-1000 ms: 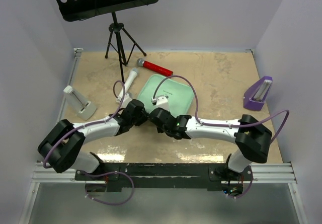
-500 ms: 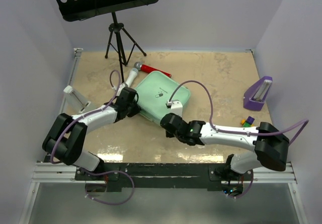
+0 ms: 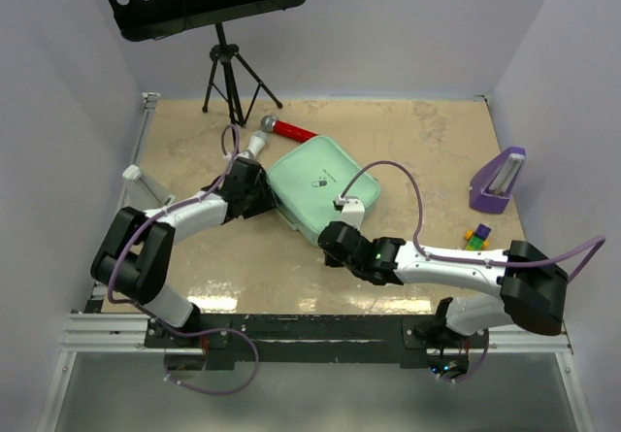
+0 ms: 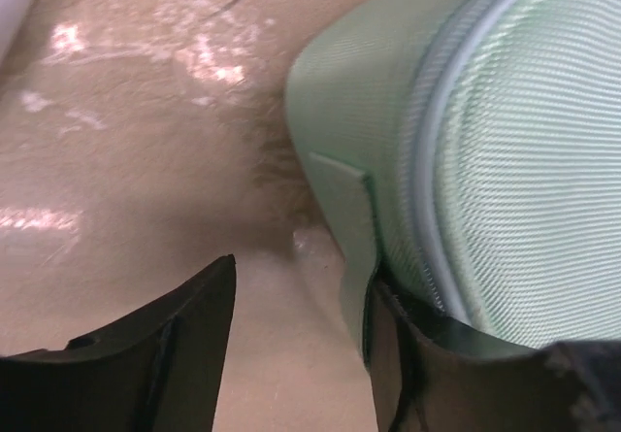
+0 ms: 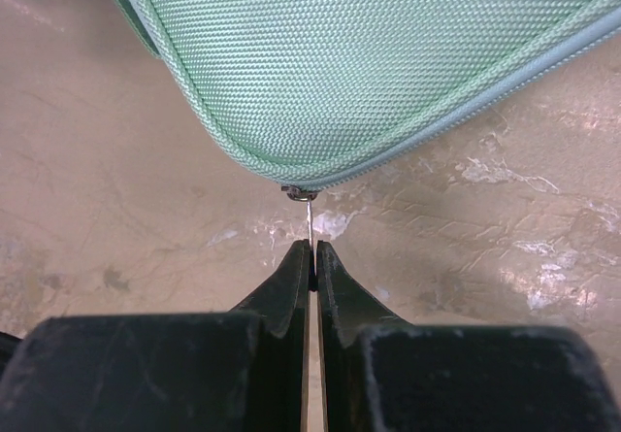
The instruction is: Organize the medicine kit
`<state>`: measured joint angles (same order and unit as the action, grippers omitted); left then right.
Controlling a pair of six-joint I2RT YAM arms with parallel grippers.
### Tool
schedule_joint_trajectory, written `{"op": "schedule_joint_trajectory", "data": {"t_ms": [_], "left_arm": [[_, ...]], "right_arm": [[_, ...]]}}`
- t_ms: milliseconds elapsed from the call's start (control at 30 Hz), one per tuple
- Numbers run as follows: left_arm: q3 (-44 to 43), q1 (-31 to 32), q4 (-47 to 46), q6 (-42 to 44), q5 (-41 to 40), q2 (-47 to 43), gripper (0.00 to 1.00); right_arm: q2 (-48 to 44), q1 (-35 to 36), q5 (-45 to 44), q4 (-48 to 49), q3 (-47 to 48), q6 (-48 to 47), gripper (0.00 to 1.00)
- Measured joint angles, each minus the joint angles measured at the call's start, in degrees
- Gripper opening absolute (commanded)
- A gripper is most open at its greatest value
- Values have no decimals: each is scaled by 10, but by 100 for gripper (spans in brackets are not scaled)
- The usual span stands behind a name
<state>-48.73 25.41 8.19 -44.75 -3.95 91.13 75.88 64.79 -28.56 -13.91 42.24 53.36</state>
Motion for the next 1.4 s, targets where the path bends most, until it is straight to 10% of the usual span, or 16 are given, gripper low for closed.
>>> {"op": "schedule_joint_trajectory", "data": {"t_ms": [400,1400], "left_arm": [[104,53,-13,-77,-2,-177,72],[173,94,-1,-233,-129,-177,70]], "right_arm": [[100,12,-4,-33,79,-45,0],[183,20,-2,-58,189,-95,0]]}}
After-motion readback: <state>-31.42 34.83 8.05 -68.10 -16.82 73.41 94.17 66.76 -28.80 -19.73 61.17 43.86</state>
